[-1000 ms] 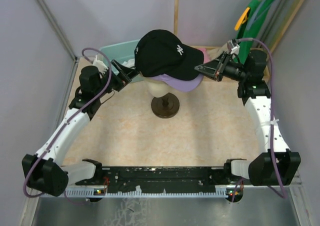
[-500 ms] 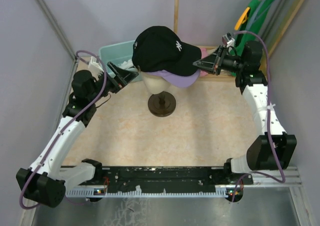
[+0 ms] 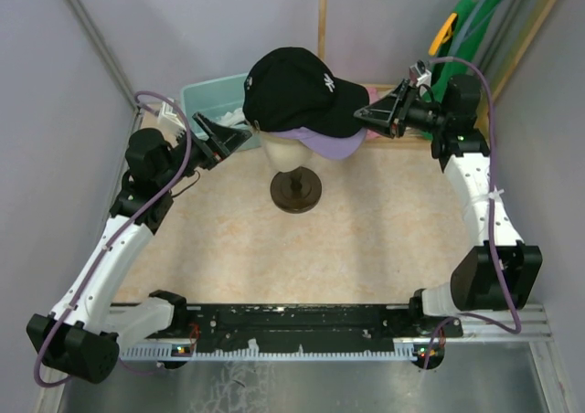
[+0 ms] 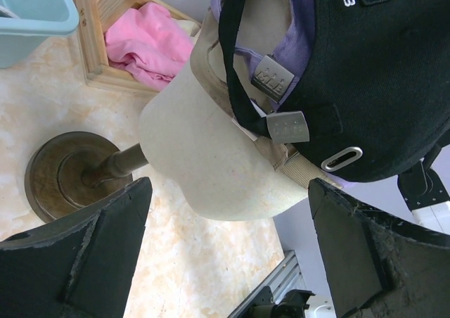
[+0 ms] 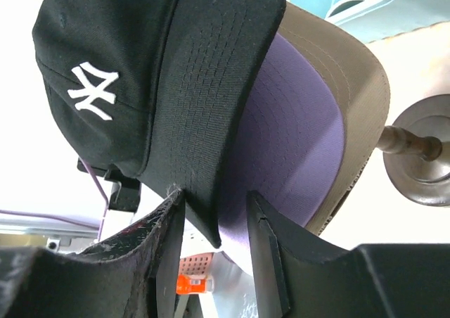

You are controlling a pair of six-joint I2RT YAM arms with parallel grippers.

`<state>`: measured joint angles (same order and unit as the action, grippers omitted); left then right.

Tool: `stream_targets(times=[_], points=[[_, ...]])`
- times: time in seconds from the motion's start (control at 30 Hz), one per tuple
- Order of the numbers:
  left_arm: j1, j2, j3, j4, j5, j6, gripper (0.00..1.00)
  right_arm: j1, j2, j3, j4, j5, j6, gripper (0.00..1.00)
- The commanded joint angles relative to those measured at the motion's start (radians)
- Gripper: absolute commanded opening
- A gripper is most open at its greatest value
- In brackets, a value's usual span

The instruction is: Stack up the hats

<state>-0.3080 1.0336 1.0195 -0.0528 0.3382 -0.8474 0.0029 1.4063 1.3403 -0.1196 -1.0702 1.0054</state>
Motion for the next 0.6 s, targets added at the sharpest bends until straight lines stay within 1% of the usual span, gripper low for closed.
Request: stream_targets(times=[0.0, 0.17, 0.33, 0.43, 0.57], points=[[-0.003, -0.007, 0.004, -0.003, 0.01, 0.015, 0.97, -0.016, -0.049, 0.004, -0.025, 0.02, -0.043, 0.4], [-0.003, -0.003, 0.016, -0.015, 0.011, 0.024, 0.97, -0.032, -0.04, 0.042, -0.053, 0.036, -0.075, 0.44], [-0.004, -0.007, 0.027, -0.031, 0.007, 0.037, 0.97, -0.059, -0.035, 0.074, -0.068, 0.062, -0.102, 0.44], [-0.003, -0.011, 0.027, -0.042, 0.005, 0.044, 0.96, -0.076, -0.034, 0.075, -0.033, 0.068, -0.096, 0.45], [-0.004, -0.013, 0.021, -0.053, 0.015, 0.055, 0.96, -0.089, -0.028, 0.066, 0.078, 0.051, -0.02, 0.45]])
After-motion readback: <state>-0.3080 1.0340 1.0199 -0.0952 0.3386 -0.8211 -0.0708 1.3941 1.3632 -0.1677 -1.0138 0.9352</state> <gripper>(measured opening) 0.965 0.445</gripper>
